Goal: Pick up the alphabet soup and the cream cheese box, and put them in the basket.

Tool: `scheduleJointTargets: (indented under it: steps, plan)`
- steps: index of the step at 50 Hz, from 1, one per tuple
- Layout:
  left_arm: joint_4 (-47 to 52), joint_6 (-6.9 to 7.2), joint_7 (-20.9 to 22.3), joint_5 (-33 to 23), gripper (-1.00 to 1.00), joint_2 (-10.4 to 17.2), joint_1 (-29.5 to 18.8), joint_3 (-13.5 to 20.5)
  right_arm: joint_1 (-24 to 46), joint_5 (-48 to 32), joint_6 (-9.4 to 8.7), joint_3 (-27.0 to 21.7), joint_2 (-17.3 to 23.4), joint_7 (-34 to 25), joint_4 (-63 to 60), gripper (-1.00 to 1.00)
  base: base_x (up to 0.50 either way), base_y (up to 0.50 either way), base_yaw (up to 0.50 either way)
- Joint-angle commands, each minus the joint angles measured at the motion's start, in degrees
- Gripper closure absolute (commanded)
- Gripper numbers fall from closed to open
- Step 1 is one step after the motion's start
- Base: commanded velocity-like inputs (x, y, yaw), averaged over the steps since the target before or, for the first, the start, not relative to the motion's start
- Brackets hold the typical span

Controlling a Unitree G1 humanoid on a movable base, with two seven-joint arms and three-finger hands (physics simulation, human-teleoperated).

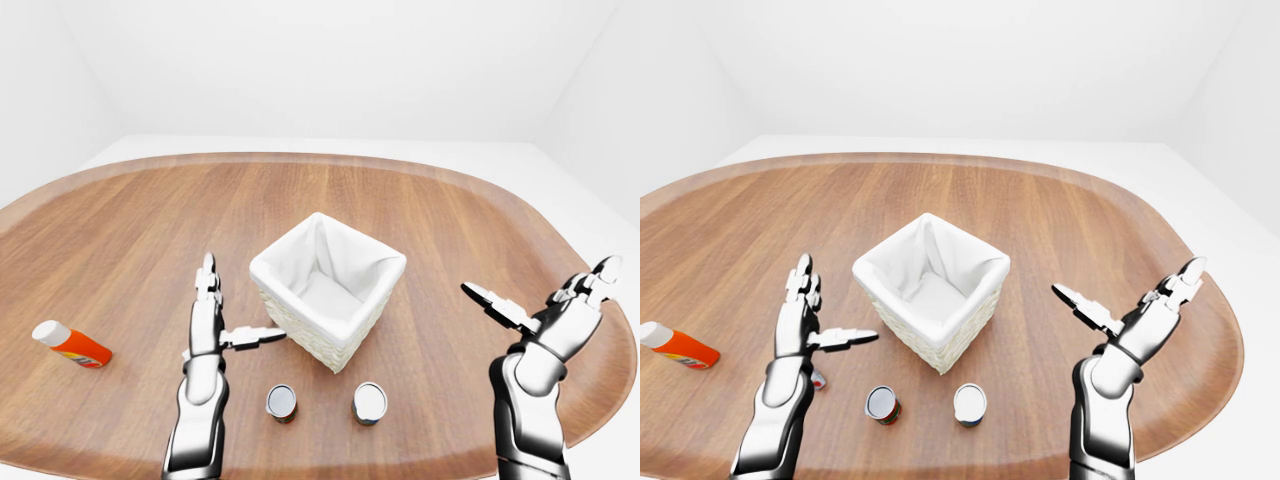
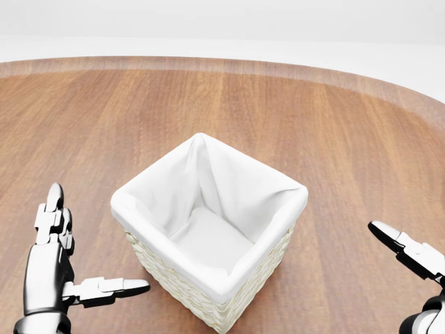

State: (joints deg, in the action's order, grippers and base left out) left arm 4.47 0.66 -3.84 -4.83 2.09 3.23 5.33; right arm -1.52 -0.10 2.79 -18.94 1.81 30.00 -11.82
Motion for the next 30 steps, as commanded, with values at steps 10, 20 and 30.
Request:
scheduleJointTargets:
  steps: [10,20,30]
  plan:
    - [6.02,3.35,-1.15,-19.26,-1.00,1.89,2.72,1.64,-0.10,0.11,-0.28,-0.06,0.02,0.00,-0.25,-1.00,0.00,0.00,0.00]
    - [2.95,1.77,-5.05,-29.34,-1.00,2.48,2.50,1.99,0.01,0.06,0.30,-0.02,0.08,0.00,0.28,-1.00,0.00,0.00,0.00]
    - [7.36,4.34,-5.18,-34.26,-1.00,2.38,1.55,2.26,-0.09,-0.10,-0.20,0.08,-0.01,0.00,-0.20,-1.00,0.00,0.00,0.00]
